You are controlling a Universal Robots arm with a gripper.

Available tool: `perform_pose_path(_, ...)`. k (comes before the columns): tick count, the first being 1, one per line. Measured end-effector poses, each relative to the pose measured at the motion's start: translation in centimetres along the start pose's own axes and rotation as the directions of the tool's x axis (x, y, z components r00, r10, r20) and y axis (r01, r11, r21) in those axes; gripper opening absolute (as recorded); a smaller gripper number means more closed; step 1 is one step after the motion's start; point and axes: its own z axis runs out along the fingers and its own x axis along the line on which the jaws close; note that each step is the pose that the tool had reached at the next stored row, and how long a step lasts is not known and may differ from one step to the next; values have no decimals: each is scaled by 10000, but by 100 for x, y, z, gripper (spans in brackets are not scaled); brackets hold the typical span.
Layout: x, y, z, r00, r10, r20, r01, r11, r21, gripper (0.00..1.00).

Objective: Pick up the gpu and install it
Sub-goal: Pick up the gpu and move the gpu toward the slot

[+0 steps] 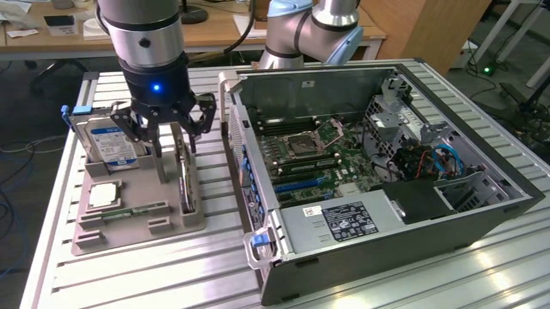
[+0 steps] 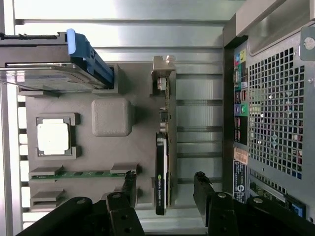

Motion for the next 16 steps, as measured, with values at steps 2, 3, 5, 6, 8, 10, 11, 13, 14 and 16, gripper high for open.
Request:
perform_pose_path(2, 0, -8, 8, 10000, -1, 0, 1, 10000, 12, 59)
perform_pose_path(3, 0, -12, 15, 10000, -1, -1, 1, 10000, 13, 59)
perform_pose_path(5, 0, -13, 35, 10000, 0, 0, 0, 10000, 14, 59)
perform_pose_path(6, 1, -13, 49, 10000, 0, 0, 0, 10000, 13, 59)
perform_pose_path(8, 1, -15, 81, 10000, -2, 2, 2, 10000, 29, 59)
perform_pose_path(10, 1, -16, 116, 10000, 0, 1, 0, 10000, 52, 59)
perform_pose_path(11, 2, -16, 133, 10000, 5, 2, -5, 10000, 54, 59)
perform_pose_path(13, 3, -16, 160, 10000, 18, 3, -18, 10000, 56, 59)
perform_pose_path(14, 3, -17, 169, 10000, 22, 3, -22, 10000, 56, 59)
perform_pose_path(16, 4, -17, 175, 10000, 24, 1, -24, 10000, 58, 59)
